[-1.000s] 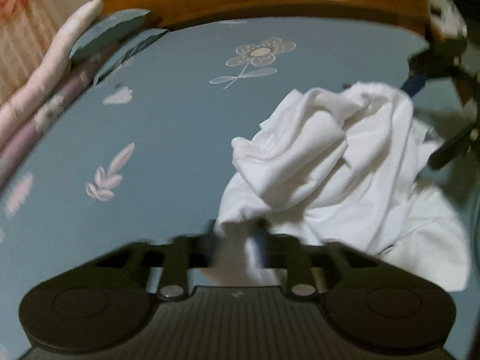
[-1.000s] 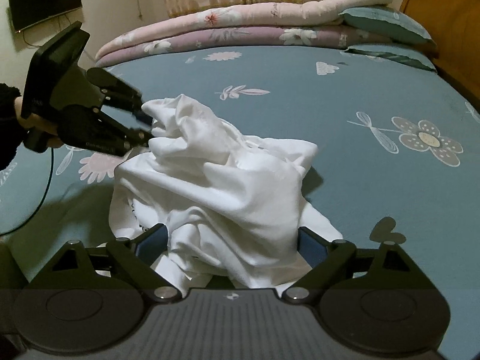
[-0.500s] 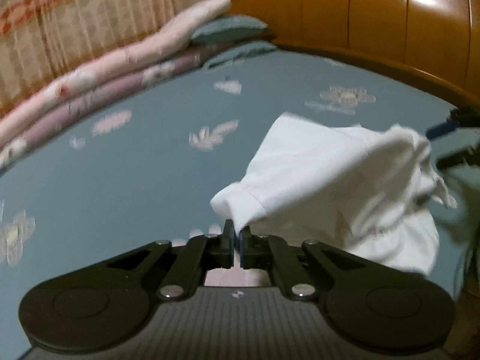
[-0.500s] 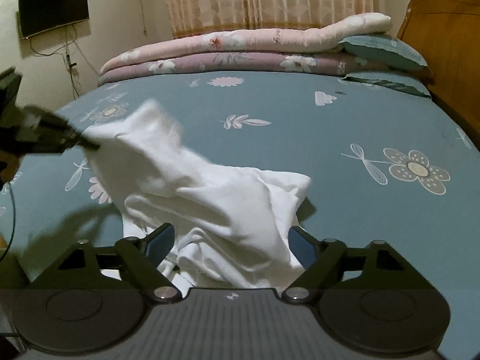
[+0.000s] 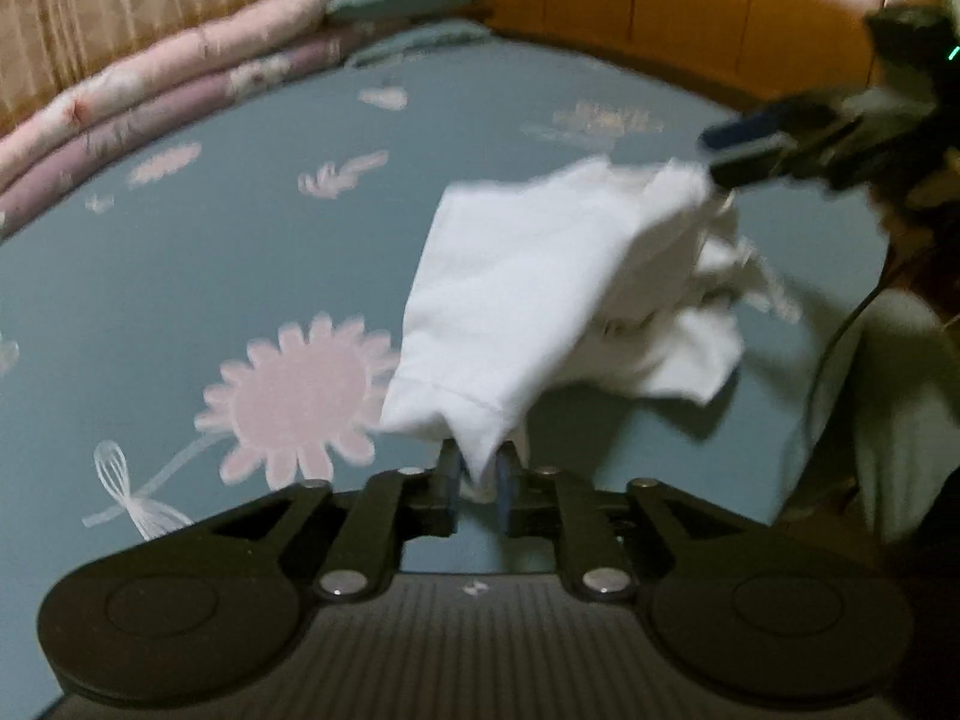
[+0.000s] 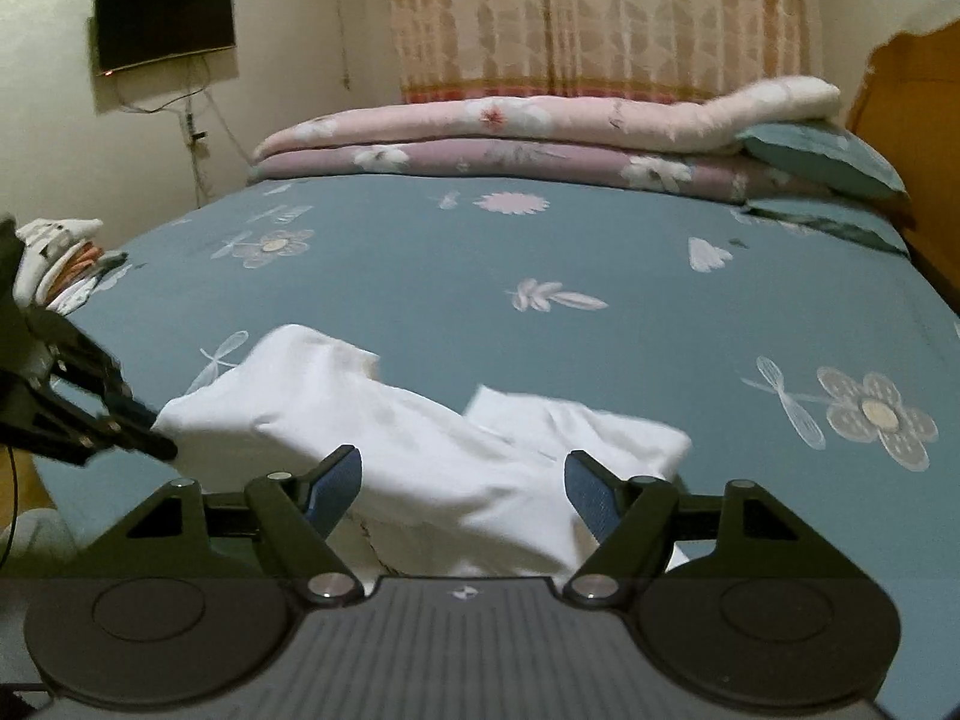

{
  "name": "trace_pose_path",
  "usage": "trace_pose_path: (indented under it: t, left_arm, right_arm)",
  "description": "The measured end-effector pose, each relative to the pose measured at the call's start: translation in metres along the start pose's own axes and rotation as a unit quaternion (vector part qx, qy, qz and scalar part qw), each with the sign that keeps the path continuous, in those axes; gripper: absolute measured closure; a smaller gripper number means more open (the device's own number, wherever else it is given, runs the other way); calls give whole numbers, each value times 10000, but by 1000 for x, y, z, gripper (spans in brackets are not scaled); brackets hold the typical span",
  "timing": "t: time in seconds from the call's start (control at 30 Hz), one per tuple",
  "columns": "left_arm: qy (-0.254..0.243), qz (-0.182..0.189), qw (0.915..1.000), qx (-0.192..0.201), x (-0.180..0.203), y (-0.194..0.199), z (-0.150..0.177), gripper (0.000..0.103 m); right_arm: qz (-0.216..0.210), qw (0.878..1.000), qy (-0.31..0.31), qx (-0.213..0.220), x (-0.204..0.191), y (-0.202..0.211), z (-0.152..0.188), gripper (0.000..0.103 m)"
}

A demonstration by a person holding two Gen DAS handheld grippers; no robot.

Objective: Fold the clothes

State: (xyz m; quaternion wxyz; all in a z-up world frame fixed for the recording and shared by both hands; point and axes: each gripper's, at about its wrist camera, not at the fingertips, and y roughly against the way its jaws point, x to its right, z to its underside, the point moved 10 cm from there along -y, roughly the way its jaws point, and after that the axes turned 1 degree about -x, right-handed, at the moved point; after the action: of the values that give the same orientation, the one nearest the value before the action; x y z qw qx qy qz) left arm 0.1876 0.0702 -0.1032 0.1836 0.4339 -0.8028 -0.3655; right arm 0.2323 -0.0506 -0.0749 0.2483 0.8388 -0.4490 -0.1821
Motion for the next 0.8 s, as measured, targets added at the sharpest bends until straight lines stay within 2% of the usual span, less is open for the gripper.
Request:
trace_pose_path:
  t: [0.1, 0.27, 0.5, 0.57, 0.63, 0.7, 0.77, 0.8]
  left_arm:
    - [49, 63, 9994, 335, -1, 15, -22, 66]
    - [-148, 186, 9975, 661, 7, 23, -44, 53]
    - [-305, 693, 9957, 528, 18, -28, -57, 50]
    - [-189, 1130, 9925, 427, 23, -43, -61, 49]
    - [-33, 1349, 9906, 233, 25, -57, -59, 47]
    - [188, 1459, 9891, 51, 24, -66, -57, 53]
    - [312, 1652, 9858, 40, 30, -65, -54, 57]
    - [320, 1621, 9862, 42, 31, -63, -52, 78]
  right_arm:
    - [-163, 9992, -57, -352, -3, -25, 9, 38]
    - [-113, 9960, 137, -881, -10, -43, 44, 39]
    - [-135, 9953, 205, -938, -22, -28, 56, 38]
    - [-133, 9956, 147, -920, -22, -25, 56, 38]
    - [-125, 9960, 59, -884, -20, -22, 55, 38]
    - [-141, 9964, 84, -829, -21, -16, 55, 38]
    - [-155, 9968, 83, -782, -22, -8, 56, 38]
    - [-159, 9969, 64, -764, -22, -3, 57, 38]
